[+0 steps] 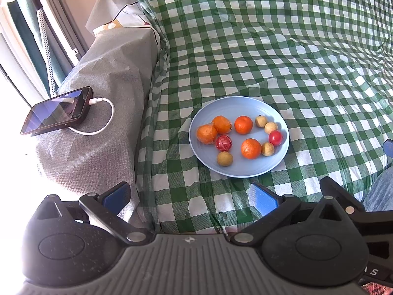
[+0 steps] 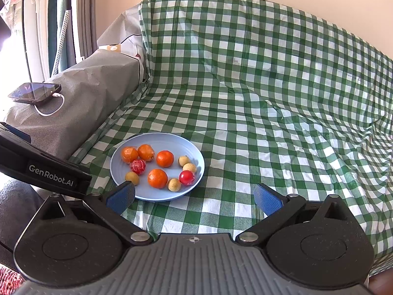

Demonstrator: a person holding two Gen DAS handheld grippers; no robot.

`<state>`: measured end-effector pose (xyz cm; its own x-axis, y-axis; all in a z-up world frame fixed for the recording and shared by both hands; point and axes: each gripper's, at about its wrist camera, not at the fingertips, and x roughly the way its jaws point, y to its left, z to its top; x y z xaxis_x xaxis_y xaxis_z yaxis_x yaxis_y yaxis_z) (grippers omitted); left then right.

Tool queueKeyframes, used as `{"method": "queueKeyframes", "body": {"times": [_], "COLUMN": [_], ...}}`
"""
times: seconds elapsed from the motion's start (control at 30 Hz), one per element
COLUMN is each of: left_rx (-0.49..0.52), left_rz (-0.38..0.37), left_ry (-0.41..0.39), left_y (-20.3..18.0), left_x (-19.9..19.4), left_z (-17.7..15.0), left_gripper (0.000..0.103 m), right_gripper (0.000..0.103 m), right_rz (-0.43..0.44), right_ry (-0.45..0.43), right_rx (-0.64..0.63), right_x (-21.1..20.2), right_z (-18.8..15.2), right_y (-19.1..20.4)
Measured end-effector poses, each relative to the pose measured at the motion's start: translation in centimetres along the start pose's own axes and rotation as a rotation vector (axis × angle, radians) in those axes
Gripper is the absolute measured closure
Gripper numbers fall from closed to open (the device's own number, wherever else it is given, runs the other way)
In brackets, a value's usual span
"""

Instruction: Organize fruits

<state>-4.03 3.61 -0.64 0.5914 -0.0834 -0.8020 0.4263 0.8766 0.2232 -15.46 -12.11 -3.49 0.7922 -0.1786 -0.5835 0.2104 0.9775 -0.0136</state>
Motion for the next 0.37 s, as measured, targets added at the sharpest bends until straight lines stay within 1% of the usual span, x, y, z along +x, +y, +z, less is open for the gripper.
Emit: {"method": "queueKeyframes", "body": {"times": [0.37], "left_rx": [-0.005], "left_rz": [0.009], "left_ry": [0.007], "left_y": [0.03], "left_x": [0.09], "left_z": [-0.08], "left_gripper": [0.0], "right_gripper": [0.001], "right_rz": [0.001], "right_ry": [0.001], "right_rx": [0.003], "right_x": [0.11], "right_z": [-0.02], "right_y": [0.13]}}
